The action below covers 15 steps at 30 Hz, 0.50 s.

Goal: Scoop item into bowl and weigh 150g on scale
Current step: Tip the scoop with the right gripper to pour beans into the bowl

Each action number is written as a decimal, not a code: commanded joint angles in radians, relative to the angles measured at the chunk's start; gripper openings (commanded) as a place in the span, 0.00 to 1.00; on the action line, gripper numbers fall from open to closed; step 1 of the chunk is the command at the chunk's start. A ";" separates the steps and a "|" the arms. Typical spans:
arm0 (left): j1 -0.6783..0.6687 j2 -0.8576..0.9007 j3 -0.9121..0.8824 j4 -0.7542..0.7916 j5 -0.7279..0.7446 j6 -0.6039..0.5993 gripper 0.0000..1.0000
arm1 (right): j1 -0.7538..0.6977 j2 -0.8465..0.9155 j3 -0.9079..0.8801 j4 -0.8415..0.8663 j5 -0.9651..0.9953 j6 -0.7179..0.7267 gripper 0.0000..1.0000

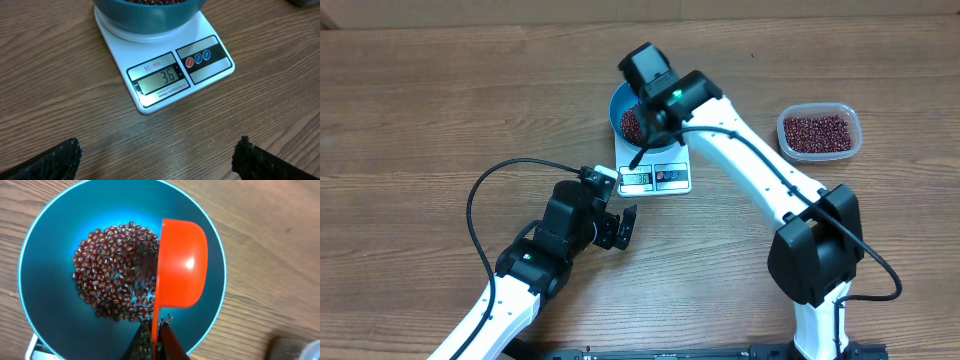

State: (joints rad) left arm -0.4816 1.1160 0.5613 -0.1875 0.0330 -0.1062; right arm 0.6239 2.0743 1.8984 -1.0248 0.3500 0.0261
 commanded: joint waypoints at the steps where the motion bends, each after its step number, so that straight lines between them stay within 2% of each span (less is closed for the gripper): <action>1: 0.004 0.008 -0.004 0.002 -0.007 -0.014 1.00 | 0.017 -0.013 0.034 0.000 0.105 -0.006 0.04; 8: 0.004 0.008 -0.004 0.002 -0.007 -0.014 0.99 | 0.015 -0.018 0.034 -0.002 0.072 -0.005 0.04; 15: 0.004 0.008 -0.004 0.002 -0.007 -0.014 1.00 | -0.069 -0.105 0.034 0.012 -0.182 -0.001 0.04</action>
State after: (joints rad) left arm -0.4816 1.1160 0.5613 -0.1879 0.0330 -0.1062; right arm 0.6067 2.0644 1.8980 -1.0199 0.2932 0.0223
